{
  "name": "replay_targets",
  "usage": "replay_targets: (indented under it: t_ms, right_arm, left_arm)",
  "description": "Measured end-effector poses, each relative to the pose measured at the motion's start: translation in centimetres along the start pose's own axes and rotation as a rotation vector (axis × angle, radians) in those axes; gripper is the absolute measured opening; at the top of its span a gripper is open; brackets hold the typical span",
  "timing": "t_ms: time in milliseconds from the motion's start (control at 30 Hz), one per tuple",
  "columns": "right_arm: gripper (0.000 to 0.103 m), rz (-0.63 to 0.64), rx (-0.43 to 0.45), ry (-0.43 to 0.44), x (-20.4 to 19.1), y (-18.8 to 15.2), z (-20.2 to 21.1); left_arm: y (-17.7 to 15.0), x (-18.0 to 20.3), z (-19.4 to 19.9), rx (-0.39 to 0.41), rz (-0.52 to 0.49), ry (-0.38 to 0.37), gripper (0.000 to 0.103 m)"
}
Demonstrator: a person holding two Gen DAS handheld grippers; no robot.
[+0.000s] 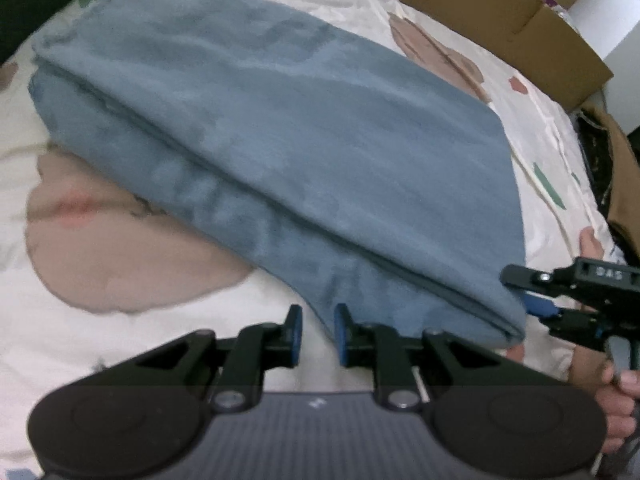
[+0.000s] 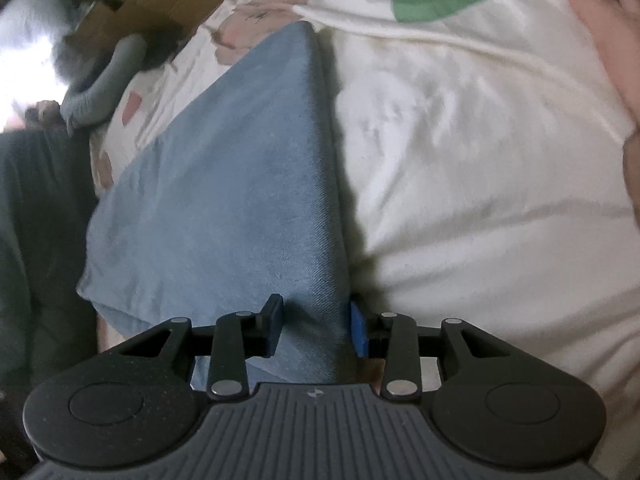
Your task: Fold clothes
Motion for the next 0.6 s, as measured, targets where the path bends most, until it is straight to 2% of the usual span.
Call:
replay_targets:
  t_ms: [133,333,600]
  right_arm:
    - [0.038,-0.04,-0.004,0.061,-0.8,0.4,0.5]
    - [0.038,-0.055,-0.006,0.09,-0.9,1.1,-0.3]
    - [0.038,-0.061,0.015,0.138,-1.0,2.7,-1.6]
  left_arm:
    - [1.9,-0.7,0.8,0.044,-0.008,0.022,0.019]
    - [3.8,-1.7,2.1,0.084,0.028,0.053,0.02]
    - [4.8,-3.8,2.5,0.094,0.028,0.092,0.022]
Point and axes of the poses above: each gripper's, at about its wrist camera, not at the fingertips, and z roughly against the way its jaws point, x to its right, y to its top, the point moved 10 cm from there along -z, roughly the way its jaws point, and after that the axes turned 11 degrees about x, right-handed, at the moved point
